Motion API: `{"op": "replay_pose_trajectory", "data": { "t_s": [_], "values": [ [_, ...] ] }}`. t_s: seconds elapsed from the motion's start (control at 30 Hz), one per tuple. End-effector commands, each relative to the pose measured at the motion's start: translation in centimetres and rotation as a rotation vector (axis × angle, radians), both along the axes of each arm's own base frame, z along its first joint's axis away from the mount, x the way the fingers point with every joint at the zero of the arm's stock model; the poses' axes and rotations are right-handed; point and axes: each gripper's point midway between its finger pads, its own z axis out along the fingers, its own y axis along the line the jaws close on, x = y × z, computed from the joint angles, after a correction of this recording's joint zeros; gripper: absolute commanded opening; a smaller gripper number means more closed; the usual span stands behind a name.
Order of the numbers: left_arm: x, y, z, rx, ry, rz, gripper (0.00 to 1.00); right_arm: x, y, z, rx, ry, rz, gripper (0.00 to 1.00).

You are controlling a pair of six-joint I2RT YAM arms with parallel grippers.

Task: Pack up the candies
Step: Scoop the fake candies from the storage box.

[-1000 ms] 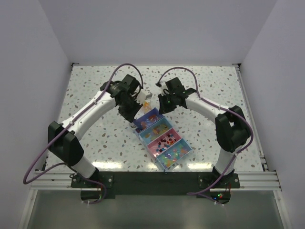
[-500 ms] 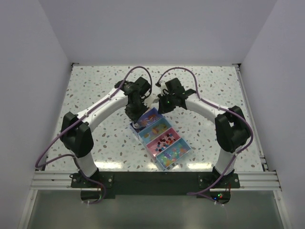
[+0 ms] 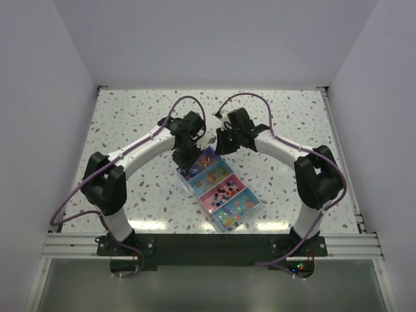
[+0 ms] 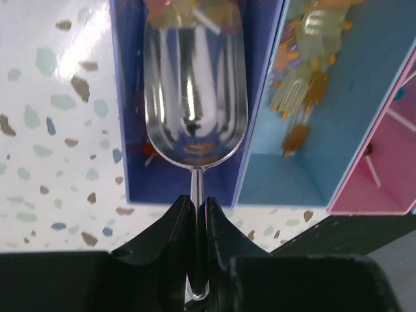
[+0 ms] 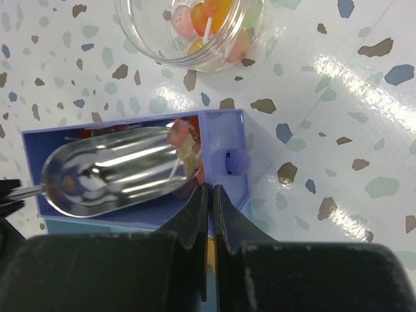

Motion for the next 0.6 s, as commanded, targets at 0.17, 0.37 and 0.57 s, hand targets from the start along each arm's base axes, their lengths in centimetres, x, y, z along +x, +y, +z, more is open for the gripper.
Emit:
{"op": "replay_pose_trajectory", "data": {
  "t_s": [0.17,0.37,0.57],
  "values": [
    [3.4,-6.5,-0.7,-0.299,-0.127,0.062,0.0,-1.1,1.4,-0.5,0.083,0.032,-0.02,0.0],
    [4.5,-8.7,-1.0,-0.429,-0.194,0.072,0.0,-1.5,1.6,-1.5,0.111,0.057,-0.036,0.0],
    [4.9,-7.5,-1.3,-0.457,-0.31,0.103,0.0,-0.9,-0.4,-2.2,0.101,0.054,-0.09,0.0]
  ]
}}
